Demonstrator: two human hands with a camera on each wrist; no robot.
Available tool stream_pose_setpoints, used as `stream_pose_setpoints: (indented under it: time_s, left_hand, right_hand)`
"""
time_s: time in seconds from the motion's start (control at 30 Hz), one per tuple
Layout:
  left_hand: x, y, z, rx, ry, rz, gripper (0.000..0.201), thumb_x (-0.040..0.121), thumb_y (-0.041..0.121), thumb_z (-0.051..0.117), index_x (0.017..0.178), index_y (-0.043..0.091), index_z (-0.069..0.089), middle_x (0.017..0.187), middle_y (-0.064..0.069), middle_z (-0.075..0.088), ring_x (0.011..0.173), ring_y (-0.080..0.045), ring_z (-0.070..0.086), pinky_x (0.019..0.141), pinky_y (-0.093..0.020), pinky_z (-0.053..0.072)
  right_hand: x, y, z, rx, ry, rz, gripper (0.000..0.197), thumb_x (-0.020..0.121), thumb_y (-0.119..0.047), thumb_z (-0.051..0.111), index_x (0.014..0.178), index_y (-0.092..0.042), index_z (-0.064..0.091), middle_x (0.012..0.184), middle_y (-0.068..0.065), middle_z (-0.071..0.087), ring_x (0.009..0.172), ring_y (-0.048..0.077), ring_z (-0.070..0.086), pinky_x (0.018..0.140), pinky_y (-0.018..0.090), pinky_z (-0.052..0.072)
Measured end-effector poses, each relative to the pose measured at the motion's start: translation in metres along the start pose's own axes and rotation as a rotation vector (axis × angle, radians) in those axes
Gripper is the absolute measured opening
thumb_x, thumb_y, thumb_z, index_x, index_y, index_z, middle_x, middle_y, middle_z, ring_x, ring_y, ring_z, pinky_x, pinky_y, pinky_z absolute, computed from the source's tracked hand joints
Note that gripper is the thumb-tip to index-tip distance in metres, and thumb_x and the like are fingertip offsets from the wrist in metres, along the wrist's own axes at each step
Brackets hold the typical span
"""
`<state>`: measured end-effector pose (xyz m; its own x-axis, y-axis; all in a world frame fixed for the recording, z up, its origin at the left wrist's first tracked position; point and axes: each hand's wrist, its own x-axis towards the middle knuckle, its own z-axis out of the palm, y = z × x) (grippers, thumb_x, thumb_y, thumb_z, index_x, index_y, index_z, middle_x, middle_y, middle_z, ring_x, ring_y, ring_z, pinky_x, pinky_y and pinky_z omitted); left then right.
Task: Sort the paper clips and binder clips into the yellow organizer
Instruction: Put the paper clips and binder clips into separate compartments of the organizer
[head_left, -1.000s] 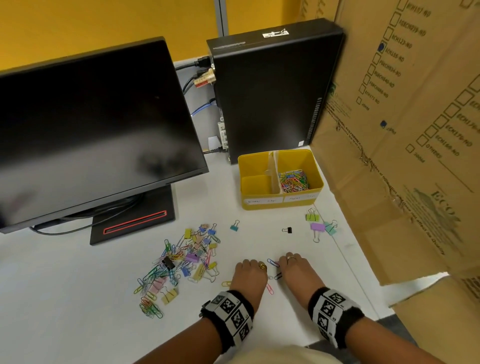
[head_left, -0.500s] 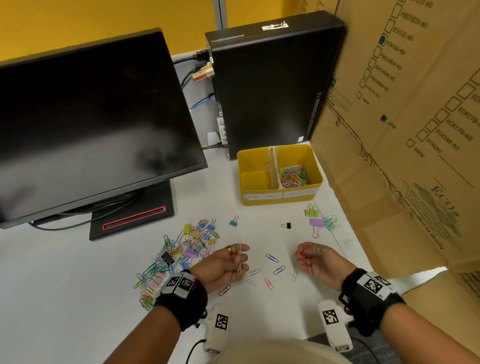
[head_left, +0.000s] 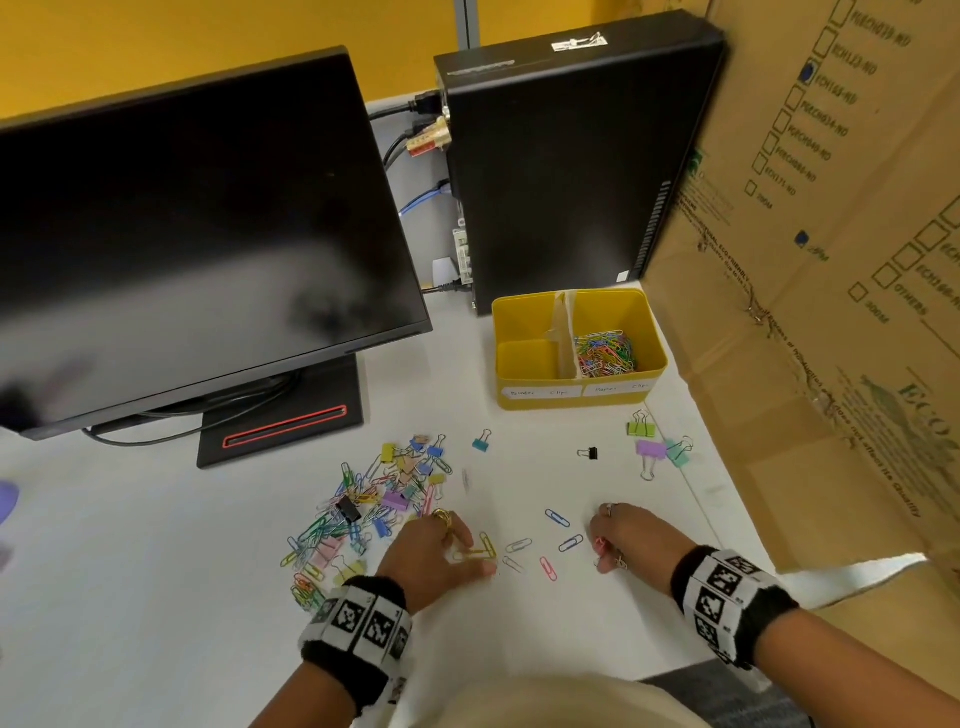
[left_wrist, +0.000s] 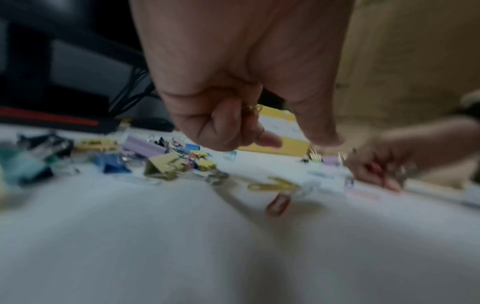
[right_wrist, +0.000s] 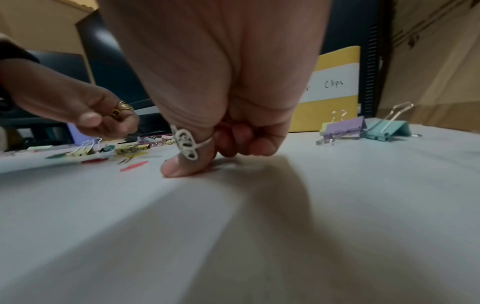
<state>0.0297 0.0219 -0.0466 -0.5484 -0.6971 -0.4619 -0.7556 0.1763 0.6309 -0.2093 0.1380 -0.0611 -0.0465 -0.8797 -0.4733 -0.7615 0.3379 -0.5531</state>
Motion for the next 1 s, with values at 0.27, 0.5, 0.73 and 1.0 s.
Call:
stream_pose_setpoints:
  time_s: [0.27,0.5,0.73,1.0]
  left_hand:
    - [-0.001,-0.011,0.013,0.342,-0.033,-0.022,0.035,0.082,0.030,0.067,0.110,0.012,0.056,0.126,-0.004,0.048,0.118,-0.018,0.047,0.096,-0.025,0.040]
    - [-0.004,-0.009,0.021,0.377,-0.027,-0.025,0.026,0.090,0.022,0.057,0.106,0.003,0.060,0.121,-0.011,0.052,0.114,-0.022,0.051,0.096,-0.028,0.043]
    - [-0.008,-0.010,0.021,0.261,-0.028,0.000,0.019,0.089,0.017,0.058,0.074,0.019,0.047,0.098,-0.007,0.062,0.098,-0.021,0.058,0.081,-0.022,0.043]
    - [-0.010,-0.018,0.004,-0.413,-0.049,0.027,0.026,0.085,0.002,0.061,0.078,0.027,0.056,0.088,0.004,0.058,0.084,-0.008,0.056,0.073,-0.005,0.046]
  right_hand:
    - [-0.007,-0.007,0.005,0.274,0.009,0.100,0.028,0.090,0.000,0.038,0.074,-0.021,0.048,0.079,-0.007,0.050,0.073,0.001,0.049,0.072,0.015,0.037]
    - [0.004,-0.003,0.008,0.867,-0.004,0.076,0.015,0.091,0.000,0.048,0.098,-0.007,0.060,0.067,-0.001,0.051,0.059,0.009,0.043,0.055,0.014,0.040]
    - [0.008,-0.007,-0.001,1.254,-0.070,0.205,0.028,0.095,-0.004,0.040,0.071,-0.006,0.054,0.072,0.004,0.053,0.059,0.013,0.043,0.056,0.020,0.042]
    - [0.010,-0.013,-0.001,1.299,0.063,0.285,0.037,0.088,-0.034,0.052,0.057,-0.014,0.051,0.057,0.003,0.052,0.051,0.013,0.046,0.051,0.021,0.041]
